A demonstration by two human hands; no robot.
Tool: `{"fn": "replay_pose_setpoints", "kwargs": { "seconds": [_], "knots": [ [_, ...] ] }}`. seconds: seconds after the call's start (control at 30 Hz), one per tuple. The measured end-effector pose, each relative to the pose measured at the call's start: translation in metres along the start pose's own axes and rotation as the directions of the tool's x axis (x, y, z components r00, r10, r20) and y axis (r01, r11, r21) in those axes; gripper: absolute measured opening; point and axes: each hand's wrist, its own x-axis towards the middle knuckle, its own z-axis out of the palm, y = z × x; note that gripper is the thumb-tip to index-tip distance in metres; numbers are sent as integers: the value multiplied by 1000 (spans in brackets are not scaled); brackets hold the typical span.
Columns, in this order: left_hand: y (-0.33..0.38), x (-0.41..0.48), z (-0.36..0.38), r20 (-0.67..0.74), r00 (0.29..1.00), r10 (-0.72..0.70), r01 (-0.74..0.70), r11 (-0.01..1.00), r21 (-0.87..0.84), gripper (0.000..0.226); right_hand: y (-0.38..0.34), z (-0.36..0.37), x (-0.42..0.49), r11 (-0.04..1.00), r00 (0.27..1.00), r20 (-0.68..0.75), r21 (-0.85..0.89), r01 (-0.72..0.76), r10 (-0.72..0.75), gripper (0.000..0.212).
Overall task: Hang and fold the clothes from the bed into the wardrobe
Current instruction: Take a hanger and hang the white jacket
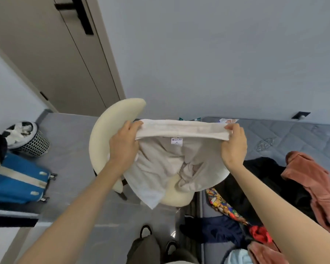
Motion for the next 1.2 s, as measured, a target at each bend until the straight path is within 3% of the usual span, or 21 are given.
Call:
{"fn": "replay_pose_setpoints", "kwargs": {
  "seconds": [0.1,0.27,0.37,0.47,0.53,0.63,0.73,0.8,0.87,0.93,1.07,1.2],
  "knots": [
    [10,-11,-36,-55,996,-67,68,998,16,53,-39,-39,-5,966,994,-107,255,25,3,43],
    [32,-12,-108,-300,944,-140,117,989,-93,59,-121,-117,-10,781,910,-409,588,211,63,26],
    [40,-13,-145,-353,906,-234,171,964,-201,52,-148,-151,-25,822,911,-412,522,227,10,21],
    [40,-39,-164,-201,959,-200,164,970,-180,43,-142,-170,-50,981,996,-84,191,30,-14,25],
    [33,-67,-170,-140,973,-181,149,965,-214,43,-133,-177,-78,998,998,12,35,-59,58,29],
    [32,-105,-179,-296,943,-152,22,916,-401,51,-128,-180,-131,986,975,-217,168,-13,50,33],
    [44,-122,-189,-445,884,-143,-111,861,-497,53,-138,-187,-162,934,890,-451,341,104,65,38],
    [49,-129,-190,-417,902,-107,-126,861,-493,52,-140,-191,-170,929,912,-397,366,56,102,31],
    [46,-133,-184,-339,939,-60,-105,888,-447,51,-133,-191,-175,941,956,-241,328,-80,165,21],
    [39,-136,-173,-273,962,-26,-86,917,-389,52,-121,-188,-181,934,957,-137,292,-207,255,13],
    [26,-127,-149,-228,974,12,-89,940,-330,54,-108,-171,-182,921,922,-189,271,-281,337,14],
    [12,-97,-126,-67,998,-6,3,999,-53,47,-104,-159,-157,900,883,-286,343,-267,371,15]
  ]
}}
